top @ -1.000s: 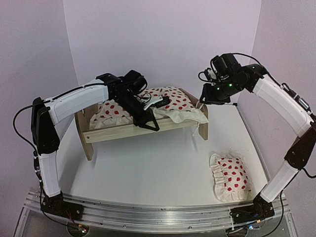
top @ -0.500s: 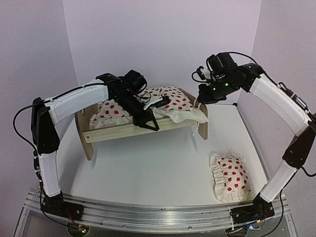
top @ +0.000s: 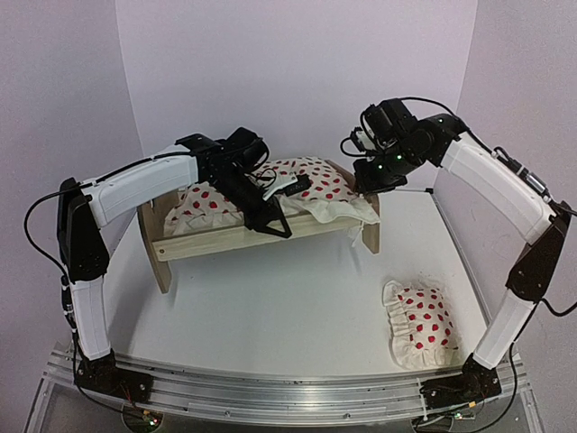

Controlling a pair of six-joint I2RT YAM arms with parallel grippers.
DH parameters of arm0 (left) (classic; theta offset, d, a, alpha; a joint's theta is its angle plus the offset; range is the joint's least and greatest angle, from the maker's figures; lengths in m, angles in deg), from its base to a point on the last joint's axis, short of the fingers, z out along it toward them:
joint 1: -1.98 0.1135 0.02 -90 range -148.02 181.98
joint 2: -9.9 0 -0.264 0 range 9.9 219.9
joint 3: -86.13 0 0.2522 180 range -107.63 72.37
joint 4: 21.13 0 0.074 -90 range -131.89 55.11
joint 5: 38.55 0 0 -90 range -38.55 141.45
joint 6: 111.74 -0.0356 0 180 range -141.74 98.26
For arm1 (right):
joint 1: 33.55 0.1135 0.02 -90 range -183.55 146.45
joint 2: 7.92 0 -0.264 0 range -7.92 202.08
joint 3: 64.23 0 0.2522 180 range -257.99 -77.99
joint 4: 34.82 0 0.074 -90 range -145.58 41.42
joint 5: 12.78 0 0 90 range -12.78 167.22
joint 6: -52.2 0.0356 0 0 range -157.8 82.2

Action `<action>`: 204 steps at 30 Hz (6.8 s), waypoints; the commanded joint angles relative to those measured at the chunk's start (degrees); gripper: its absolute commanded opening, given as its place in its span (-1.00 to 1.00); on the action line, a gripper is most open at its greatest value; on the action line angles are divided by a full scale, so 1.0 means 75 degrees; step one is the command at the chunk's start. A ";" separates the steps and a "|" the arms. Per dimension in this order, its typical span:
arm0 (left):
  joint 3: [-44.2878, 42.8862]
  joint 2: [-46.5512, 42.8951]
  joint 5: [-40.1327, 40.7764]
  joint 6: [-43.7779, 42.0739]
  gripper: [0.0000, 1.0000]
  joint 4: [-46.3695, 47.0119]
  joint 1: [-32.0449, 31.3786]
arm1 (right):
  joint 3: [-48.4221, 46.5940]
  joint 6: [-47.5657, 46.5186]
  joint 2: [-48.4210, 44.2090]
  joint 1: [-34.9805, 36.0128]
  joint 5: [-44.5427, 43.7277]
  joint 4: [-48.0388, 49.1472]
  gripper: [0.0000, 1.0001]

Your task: Set up the pet bed

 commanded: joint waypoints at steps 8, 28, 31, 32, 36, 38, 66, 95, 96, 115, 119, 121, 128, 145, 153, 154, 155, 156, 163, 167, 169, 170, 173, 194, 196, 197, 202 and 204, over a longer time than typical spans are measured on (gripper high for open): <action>-0.0661 -0.1037 -0.0666 -0.0253 -1.00 0.1841 -0.0013 | -0.1290 -0.0032 0.0085 -0.0083 0.0037 -0.0185 0.27; -0.1692 -0.0832 -0.0061 0.0237 -1.00 0.1865 0.0011 | 1.2291 -0.2226 -0.4902 0.1060 0.0933 1.4016 0.15; -0.2053 -0.0747 -0.0105 0.0267 -1.00 0.1715 -0.0001 | 1.2677 -0.2403 -0.3044 0.1261 -0.0103 1.6889 0.24; -0.2139 -0.0733 -0.0099 0.0270 -1.00 0.1654 -0.0005 | 1.2785 -0.2525 -0.2302 0.1300 -0.0504 1.8047 0.28; -0.2219 -0.0764 -0.0115 0.0285 -1.00 0.1492 -0.0032 | 1.2028 -0.3159 -0.0479 0.1403 -0.1519 1.9387 0.38; -0.2274 -0.0776 -0.0127 0.0276 -1.00 0.1403 -0.0038 | 1.1533 -0.3511 -0.0016 0.1423 -0.2047 1.9393 0.41; -0.2273 -0.0813 -0.0509 0.0372 -1.00 0.1269 -0.0036 | 0.8787 -0.5583 0.1433 0.1002 -0.4225 1.9408 -0.19; 0.0174 -0.0845 -0.0383 -0.0215 -1.00 0.2456 0.0416 | 1.1853 -0.0820 -0.1505 0.2258 -0.2160 1.4867 -1.00; 0.0218 -0.0836 -0.0385 -0.0218 -1.00 0.2510 0.0419 | 1.1904 -0.0759 -0.1535 0.2259 -0.2064 1.4859 -1.00; -0.1154 -0.0696 -0.0514 0.0335 -1.00 0.1712 0.0232 | 1.1631 -0.1236 -0.0046 0.2188 -0.2825 1.8389 -0.62; -0.1760 -0.0726 -0.0578 0.0699 -1.00 0.1064 0.0114 | 1.1042 -0.1804 0.0742 0.2034 -0.3317 1.9366 -0.38; -0.1892 -0.0808 -0.0618 0.0813 -1.00 0.0907 0.0052 | 1.0807 -0.1849 0.0865 0.1829 -0.3375 1.9381 -0.15; -0.1920 -0.1087 -0.0675 0.0784 -1.00 0.0875 -0.0040 | 1.0036 -0.2306 0.0799 0.1211 -0.2938 1.9387 0.54; -0.2238 -0.1196 -0.0955 0.0760 -1.00 0.0800 -0.0037 | 0.9080 -0.2275 0.1213 0.0539 -0.4029 1.9393 -0.47; -0.2206 -0.1186 -0.0872 0.0750 -1.00 0.0875 -0.0034 | 0.9695 -0.1931 0.0856 0.0377 -0.3348 1.9393 -1.00; -0.2177 -0.1189 -0.0859 0.0737 -1.00 0.0896 -0.0038 | 0.9787 -0.1893 0.0798 0.0379 -0.3228 1.9394 -1.00; -0.2143 -0.1194 -0.0838 0.0724 -1.00 0.0915 -0.0043 | 0.9883 -0.1840 0.0733 0.0382 -0.3100 1.9396 -1.00; -0.2078 -0.1212 -0.0793 0.0709 -1.00 0.0964 -0.0032 | 1.0000 -0.1763 0.0650 0.0390 -0.2954 1.9372 -1.00; -0.0716 -0.1142 0.0182 0.0289 -1.00 0.1597 0.0137 | 1.0610 -0.0329 -0.1081 0.1132 -0.2260 1.5563 -1.00; 0.0397 -0.1083 0.0429 -0.0290 -1.00 0.2346 0.0196 | 1.0861 0.1221 -0.1898 0.1367 -0.1306 1.3087 -1.00; 0.0938 -0.1015 0.0631 -0.0541 -1.00 0.2702 0.0197 | 1.0853 0.1700 -0.1995 0.1378 -0.0708 1.2272 -1.00; 0.1147 -0.0966 0.0703 -0.0669 -1.00 0.2845 0.0200 | 1.0848 0.1866 -0.1983 0.1378 -0.0464 1.1960 -1.00; 0.1631 -0.0826 0.0836 -0.0964 -1.00 0.3221 0.0197 | 1.0887 0.2105 -0.1860 0.1381 0.0197 1.1723 -1.00; 0.3396 -0.0526 0.0693 -0.2889 0.20 0.4360 0.0138 | 0.9854 0.3327 -0.1286 0.1202 0.4014 1.0146 -1.00; 0.3541 -0.0826 0.0523 -0.3087 0.30 0.4521 0.0140 | 0.9839 0.3401 -0.1332 0.1146 0.4155 1.0052 -1.00; 0.3712 -0.1074 0.0453 -0.3179 0.32 0.4706 0.0135 | 0.9821 0.3456 -0.1369 0.1119 0.4238 0.9980 -1.00; 0.5073 -0.2606 0.0406 -0.2805 0.35 0.6066 -0.0409 | 0.9734 0.3979 -0.1606 0.0934 0.4550 0.9709 -1.00; 0.5740 -0.2921 0.0301 -0.1662 0.28 0.6453 -0.0784 | 0.9706 0.4170 -0.1689 0.0911 0.4549 0.9649 -1.00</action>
